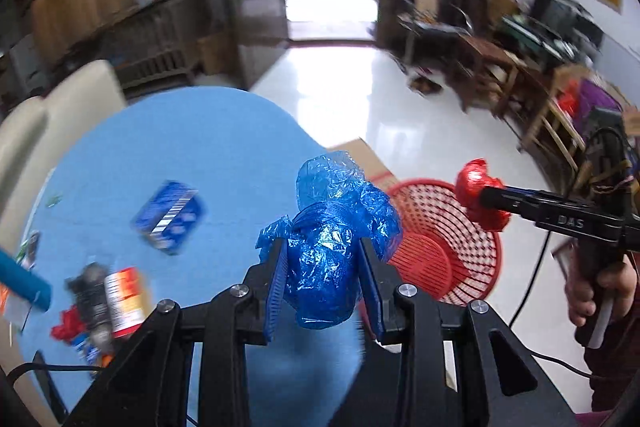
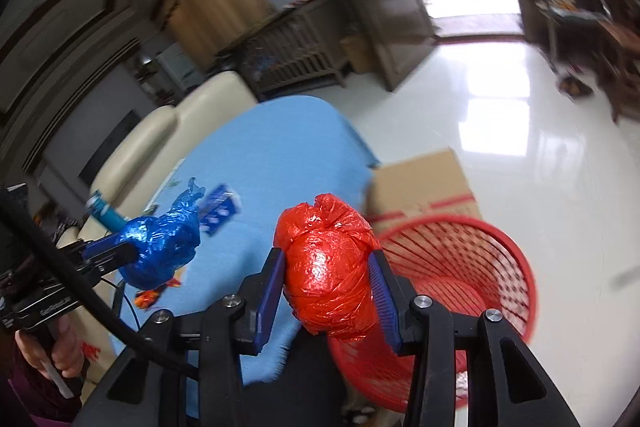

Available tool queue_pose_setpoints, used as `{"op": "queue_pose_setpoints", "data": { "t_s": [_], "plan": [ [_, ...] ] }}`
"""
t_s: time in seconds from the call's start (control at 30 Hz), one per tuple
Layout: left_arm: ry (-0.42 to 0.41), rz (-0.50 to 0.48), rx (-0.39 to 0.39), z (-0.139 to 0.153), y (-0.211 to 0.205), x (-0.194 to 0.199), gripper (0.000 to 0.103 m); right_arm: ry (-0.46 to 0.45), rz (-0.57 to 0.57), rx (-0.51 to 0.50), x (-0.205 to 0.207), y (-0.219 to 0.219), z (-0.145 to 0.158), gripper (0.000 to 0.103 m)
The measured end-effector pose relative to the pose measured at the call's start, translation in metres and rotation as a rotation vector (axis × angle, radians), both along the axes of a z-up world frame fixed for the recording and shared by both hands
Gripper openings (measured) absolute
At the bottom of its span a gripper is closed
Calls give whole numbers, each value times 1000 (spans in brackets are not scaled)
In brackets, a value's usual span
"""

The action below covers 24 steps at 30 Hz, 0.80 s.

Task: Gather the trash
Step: 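Carry both bags to the red mesh basket and open both grippers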

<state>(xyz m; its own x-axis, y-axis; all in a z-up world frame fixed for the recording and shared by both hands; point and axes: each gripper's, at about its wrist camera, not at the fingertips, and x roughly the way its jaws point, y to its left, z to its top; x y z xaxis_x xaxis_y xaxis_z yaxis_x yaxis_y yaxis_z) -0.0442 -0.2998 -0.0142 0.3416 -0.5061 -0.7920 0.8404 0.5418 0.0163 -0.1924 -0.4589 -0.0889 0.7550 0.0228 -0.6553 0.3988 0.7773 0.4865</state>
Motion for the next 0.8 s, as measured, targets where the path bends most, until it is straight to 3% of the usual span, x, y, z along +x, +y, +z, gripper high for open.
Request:
{"op": "queue_pose_setpoints", "data": {
  "t_s": [0.33,0.43,0.6,0.8],
  "plan": [
    [83,-107,113,-48,-73,-31,40,58,-104,177,-37,-52,-61,51],
    [90,-120,132,-52,-83,-36,55,50,-128,228,-48,-63,-70,67],
    [65,-110,149,-53,-77,-36,59,27,-200,231,-60,-79,-75,69],
    [37,-57,154,-48,-28,-25,59,76,-351,230,-52,-118,-95,69]
  ]
}}
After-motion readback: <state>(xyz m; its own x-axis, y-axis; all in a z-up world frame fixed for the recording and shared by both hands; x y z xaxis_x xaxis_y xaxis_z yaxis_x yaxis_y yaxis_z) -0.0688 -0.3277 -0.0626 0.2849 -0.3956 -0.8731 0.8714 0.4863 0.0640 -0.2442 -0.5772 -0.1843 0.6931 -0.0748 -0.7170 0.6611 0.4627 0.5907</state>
